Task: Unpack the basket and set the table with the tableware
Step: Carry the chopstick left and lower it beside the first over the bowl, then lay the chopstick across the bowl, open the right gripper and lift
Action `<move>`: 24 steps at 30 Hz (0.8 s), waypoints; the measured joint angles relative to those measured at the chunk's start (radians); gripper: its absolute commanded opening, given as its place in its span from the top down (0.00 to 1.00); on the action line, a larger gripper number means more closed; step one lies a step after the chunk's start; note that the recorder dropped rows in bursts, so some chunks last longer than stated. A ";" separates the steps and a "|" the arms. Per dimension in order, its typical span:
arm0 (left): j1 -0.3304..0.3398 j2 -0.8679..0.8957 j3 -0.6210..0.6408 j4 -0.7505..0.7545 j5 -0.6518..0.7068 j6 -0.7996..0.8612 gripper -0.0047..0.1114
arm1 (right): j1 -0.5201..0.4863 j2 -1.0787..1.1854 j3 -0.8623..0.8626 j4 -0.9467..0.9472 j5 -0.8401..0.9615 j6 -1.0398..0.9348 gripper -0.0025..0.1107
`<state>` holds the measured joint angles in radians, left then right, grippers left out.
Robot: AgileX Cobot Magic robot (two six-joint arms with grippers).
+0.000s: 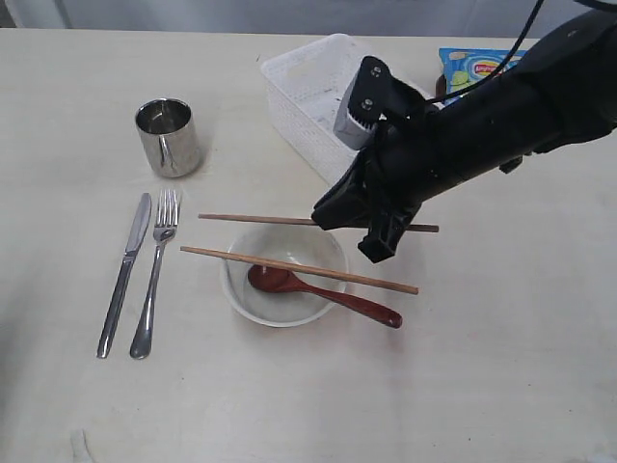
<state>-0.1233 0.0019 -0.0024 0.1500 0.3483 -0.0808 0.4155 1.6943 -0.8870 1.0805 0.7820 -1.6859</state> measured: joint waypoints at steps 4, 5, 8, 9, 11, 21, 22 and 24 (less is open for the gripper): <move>0.000 0.000 0.000 0.000 0.000 0.000 0.96 | 0.000 0.013 0.000 0.002 0.015 -0.010 0.98; 0.000 0.000 0.000 0.000 0.000 0.000 0.96 | 0.000 0.013 0.000 0.004 0.021 -0.012 0.98; 0.000 0.000 0.000 0.000 0.000 0.000 0.96 | 0.000 0.013 0.000 0.007 0.049 -0.012 0.98; 0.000 0.000 0.000 0.000 0.000 0.000 0.96 | 0.000 0.013 0.000 0.019 0.067 -0.012 0.98; 0.000 0.000 0.000 0.000 0.000 0.000 0.96 | 0.000 0.008 0.000 0.040 0.098 -0.019 0.98; 0.000 0.000 0.000 0.000 0.000 0.000 0.96 | 0.000 -0.067 0.055 0.122 0.179 -0.075 0.98; 0.000 0.000 0.000 0.000 0.000 0.000 0.96 | 0.000 -0.067 0.065 0.128 0.176 -0.085 0.98; 0.000 0.000 0.000 0.000 0.000 0.000 0.96 | 0.000 -0.067 0.080 0.132 0.171 -0.102 0.98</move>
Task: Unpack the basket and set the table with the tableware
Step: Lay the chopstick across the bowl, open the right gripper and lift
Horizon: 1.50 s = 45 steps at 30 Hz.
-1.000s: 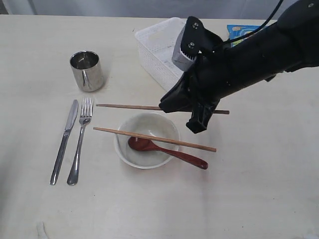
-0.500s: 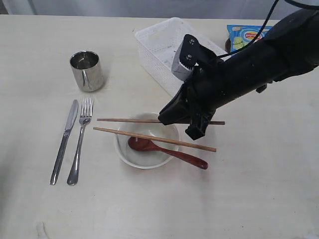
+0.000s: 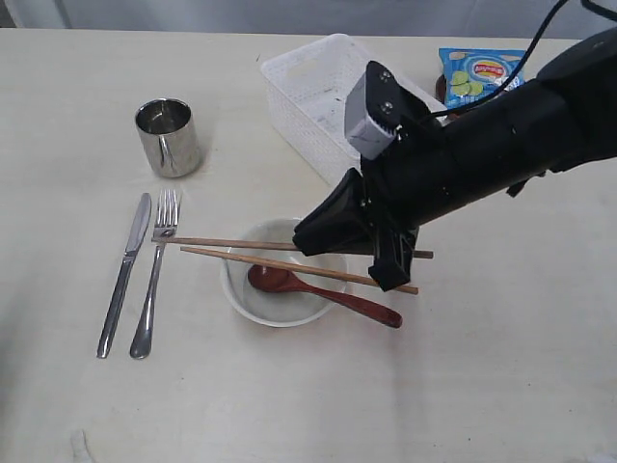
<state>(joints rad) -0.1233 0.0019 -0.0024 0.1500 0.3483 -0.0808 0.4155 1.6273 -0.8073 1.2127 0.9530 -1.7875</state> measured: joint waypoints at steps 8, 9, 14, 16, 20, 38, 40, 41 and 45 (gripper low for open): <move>0.000 0.000 0.000 0.000 0.000 0.000 0.96 | 0.000 0.000 0.052 0.006 -0.048 -0.029 0.98; 0.000 0.000 0.000 0.000 0.000 0.000 0.96 | 0.000 0.000 0.054 0.006 -0.050 -0.031 0.98; 0.000 0.000 0.000 0.000 0.000 0.000 0.96 | 0.000 0.000 0.054 0.037 -0.044 -0.040 0.98; 0.000 0.000 0.000 0.000 0.000 0.000 0.96 | 0.000 0.000 0.054 0.048 -0.044 -0.044 0.98; 0.000 0.000 0.000 0.000 0.000 0.000 0.96 | 0.000 0.025 0.054 0.051 -0.044 -0.042 0.98; 0.000 0.000 0.000 0.000 0.000 0.000 0.96 | 0.000 0.119 0.058 0.107 -0.044 -0.107 0.98; 0.000 0.000 0.000 0.000 0.000 0.000 0.96 | 0.000 0.122 0.058 0.114 -0.046 -0.111 0.98; 0.000 0.000 0.000 0.000 0.000 0.000 0.96 | 0.000 0.122 0.058 0.119 -0.049 -0.111 0.98; 0.000 0.000 0.000 0.000 0.000 0.000 0.96 | 0.000 0.122 0.058 0.129 -0.055 -0.113 0.98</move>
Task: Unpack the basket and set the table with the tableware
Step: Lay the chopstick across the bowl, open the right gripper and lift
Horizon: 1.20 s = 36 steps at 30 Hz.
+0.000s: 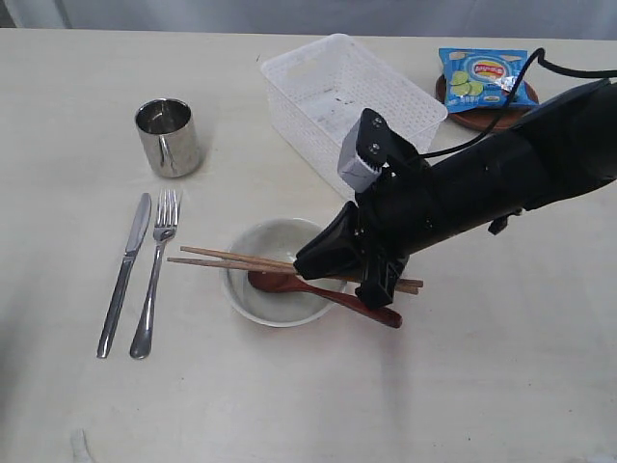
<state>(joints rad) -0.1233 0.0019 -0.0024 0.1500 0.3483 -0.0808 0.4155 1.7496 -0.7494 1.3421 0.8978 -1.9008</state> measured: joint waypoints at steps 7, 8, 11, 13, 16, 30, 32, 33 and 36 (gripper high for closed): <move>0.000 0.000 0.000 0.000 0.000 0.000 0.96 | 0.000 0.000 0.000 0.005 -0.004 0.008 0.98; 0.000 0.000 0.000 0.000 0.000 0.000 0.96 | 0.000 0.000 0.000 0.007 -0.004 0.009 0.98; 0.000 0.000 0.000 0.000 0.000 0.000 0.96 | 0.000 0.000 0.000 0.007 -0.006 0.017 0.94; 0.000 0.000 0.000 0.000 0.000 0.000 0.96 | 0.000 0.000 0.000 0.007 -0.006 0.023 0.84; 0.000 0.000 0.000 0.000 0.000 0.000 0.96 | 0.000 0.000 0.000 0.007 -0.008 0.024 0.71; 0.000 0.000 0.000 0.000 0.000 0.000 0.96 | 0.000 -0.007 -0.017 0.039 0.030 0.026 0.70; 0.000 0.000 0.000 0.000 0.000 0.000 0.96 | 0.000 -0.025 -0.029 0.043 0.044 0.029 0.70; 0.000 0.000 0.000 0.000 0.000 0.000 0.96 | 0.000 -0.035 -0.034 0.043 0.045 0.035 0.70; 0.000 0.000 0.000 0.000 0.000 0.000 0.96 | 0.000 -0.089 -0.045 0.035 -0.002 0.090 0.70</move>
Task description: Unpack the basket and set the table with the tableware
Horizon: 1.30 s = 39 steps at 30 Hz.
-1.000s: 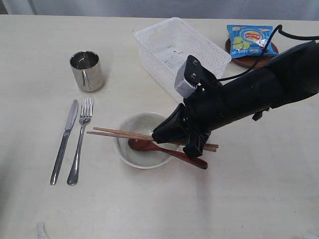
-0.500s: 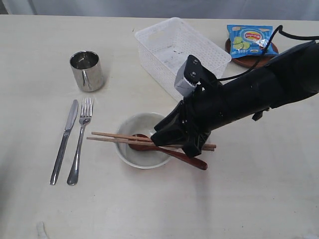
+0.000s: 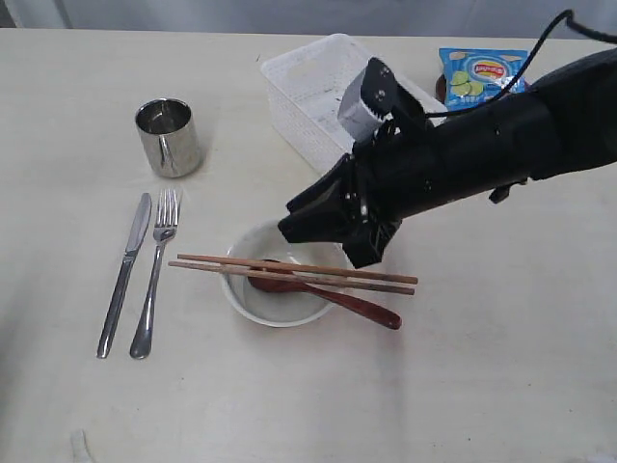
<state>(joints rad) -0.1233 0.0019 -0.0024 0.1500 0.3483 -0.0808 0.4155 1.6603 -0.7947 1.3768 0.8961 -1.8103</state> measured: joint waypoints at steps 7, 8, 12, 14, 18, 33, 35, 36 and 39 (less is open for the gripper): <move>0.000 0.000 0.000 0.000 0.000 0.000 0.96 | 0.000 -0.155 -0.003 -0.153 -0.270 0.249 0.70; 0.000 0.000 0.000 0.000 0.000 0.000 0.96 | 0.000 -0.179 -0.003 -0.180 -0.306 0.290 0.70; 0.000 0.000 0.000 0.000 0.000 0.000 0.96 | 0.000 -0.258 -0.005 -0.314 -0.448 0.479 0.70; 0.000 0.000 0.000 0.000 0.000 0.000 0.96 | 0.000 -0.284 -0.005 -0.417 -0.488 0.617 0.70; 0.000 0.000 0.000 0.000 0.000 0.000 0.96 | 0.000 -0.302 -0.005 -0.648 -0.506 0.935 0.76; 0.000 0.000 0.000 0.000 0.000 0.000 0.96 | 0.000 -0.296 -0.139 -1.214 -0.385 1.788 0.98; 0.000 0.000 0.000 0.000 0.000 0.000 0.96 | 0.000 -0.296 -0.204 -1.214 -0.334 1.838 0.98; 0.000 0.000 0.000 0.000 0.000 0.000 0.96 | 0.000 -0.296 -0.221 -1.214 -0.271 1.847 0.98; 0.000 0.000 0.000 0.000 0.000 0.000 0.96 | 0.000 -0.296 -0.188 -1.253 -0.139 1.882 0.98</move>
<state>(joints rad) -0.1233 0.0019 -0.0024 0.1500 0.3483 -0.0808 0.4155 1.3647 -0.9828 0.1240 0.7566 0.0712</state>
